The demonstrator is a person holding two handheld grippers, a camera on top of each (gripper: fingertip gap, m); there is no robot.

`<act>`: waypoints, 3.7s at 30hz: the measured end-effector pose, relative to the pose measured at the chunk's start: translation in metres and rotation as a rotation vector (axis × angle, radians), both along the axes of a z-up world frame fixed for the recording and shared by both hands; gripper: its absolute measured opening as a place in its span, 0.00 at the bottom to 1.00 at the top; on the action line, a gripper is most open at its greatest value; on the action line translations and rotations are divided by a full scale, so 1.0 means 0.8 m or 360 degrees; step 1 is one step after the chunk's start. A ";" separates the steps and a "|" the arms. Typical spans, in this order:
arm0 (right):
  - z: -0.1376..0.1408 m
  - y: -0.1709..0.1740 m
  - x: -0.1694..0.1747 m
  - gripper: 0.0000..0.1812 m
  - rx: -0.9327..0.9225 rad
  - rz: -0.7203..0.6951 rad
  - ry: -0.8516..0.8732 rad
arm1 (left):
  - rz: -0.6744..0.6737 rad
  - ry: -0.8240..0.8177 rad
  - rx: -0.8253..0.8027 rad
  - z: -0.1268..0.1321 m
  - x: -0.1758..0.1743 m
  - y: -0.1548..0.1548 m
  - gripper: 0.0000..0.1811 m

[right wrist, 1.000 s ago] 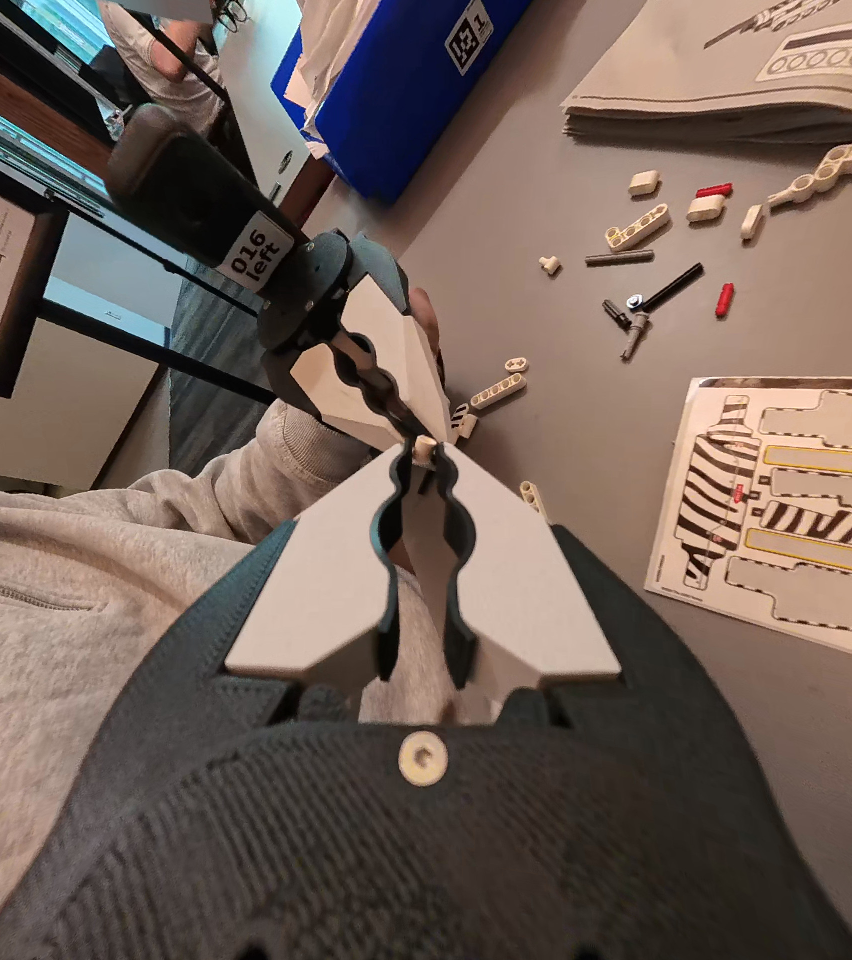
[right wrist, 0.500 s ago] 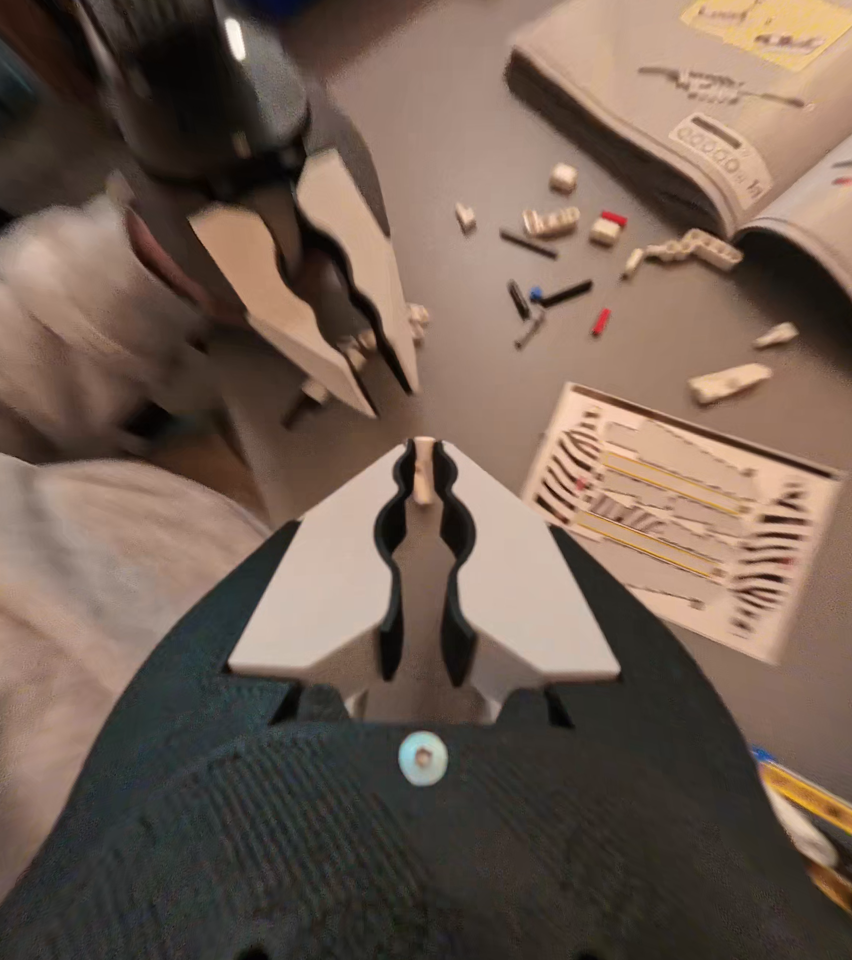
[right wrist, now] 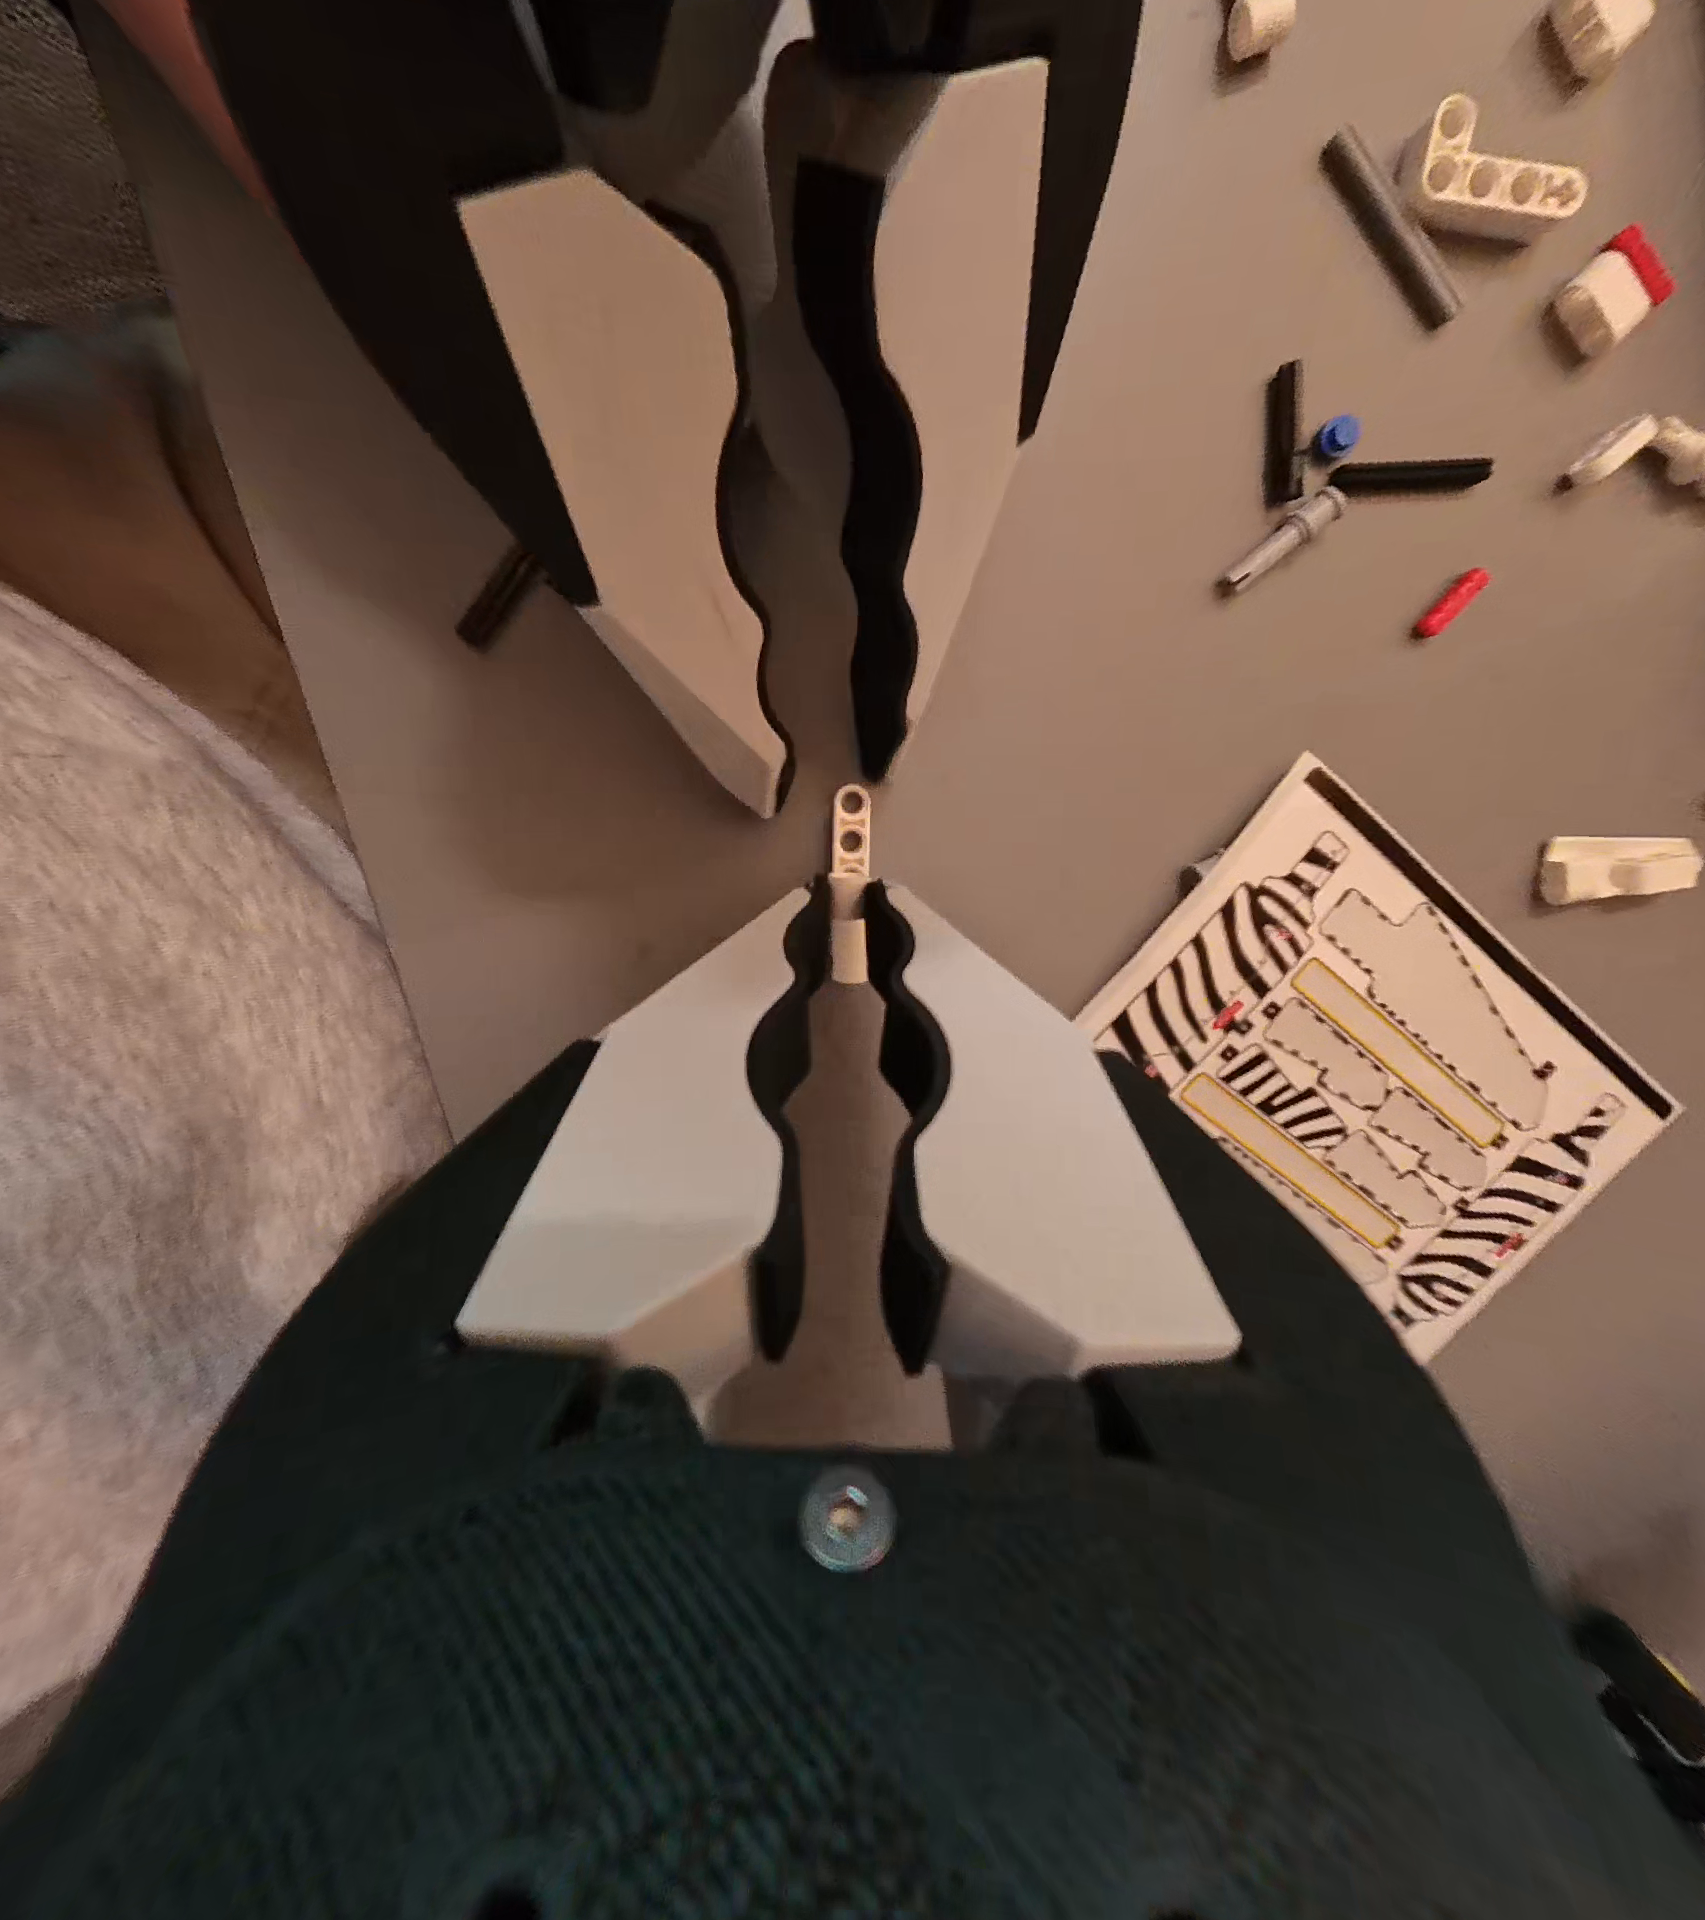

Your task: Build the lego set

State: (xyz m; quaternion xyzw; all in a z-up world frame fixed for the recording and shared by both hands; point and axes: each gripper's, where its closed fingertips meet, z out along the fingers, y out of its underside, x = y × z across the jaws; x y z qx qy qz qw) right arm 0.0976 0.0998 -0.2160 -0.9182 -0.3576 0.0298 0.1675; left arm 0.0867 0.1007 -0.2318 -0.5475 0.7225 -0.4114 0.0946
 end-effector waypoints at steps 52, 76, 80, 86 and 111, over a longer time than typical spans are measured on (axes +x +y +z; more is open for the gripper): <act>-0.010 -0.010 0.005 0.03 -0.0257 0.0144 0.0031 | -0.0013 -0.0024 0.0008 0.001 0.012 -0.010 0.02; -0.017 -0.002 0.010 0.03 -0.0299 0.0202 0.0062 | 0.0006 0.0006 -0.0063 0.001 0.015 -0.007 0.03; -0.020 -0.003 0.011 0.03 -0.0200 0.0511 -0.0063 | 0.0007 0.0013 -0.0081 0.001 0.015 -0.007 0.03; -0.020 -0.003 0.011 0.04 -0.0133 0.0684 -0.0227 | 0.0006 0.0022 -0.0103 0.001 0.015 -0.007 0.03; -0.021 -0.009 -0.003 0.03 0.0557 -0.0118 0.0615 | -0.0042 0.0013 -0.0108 0.003 0.011 -0.015 0.03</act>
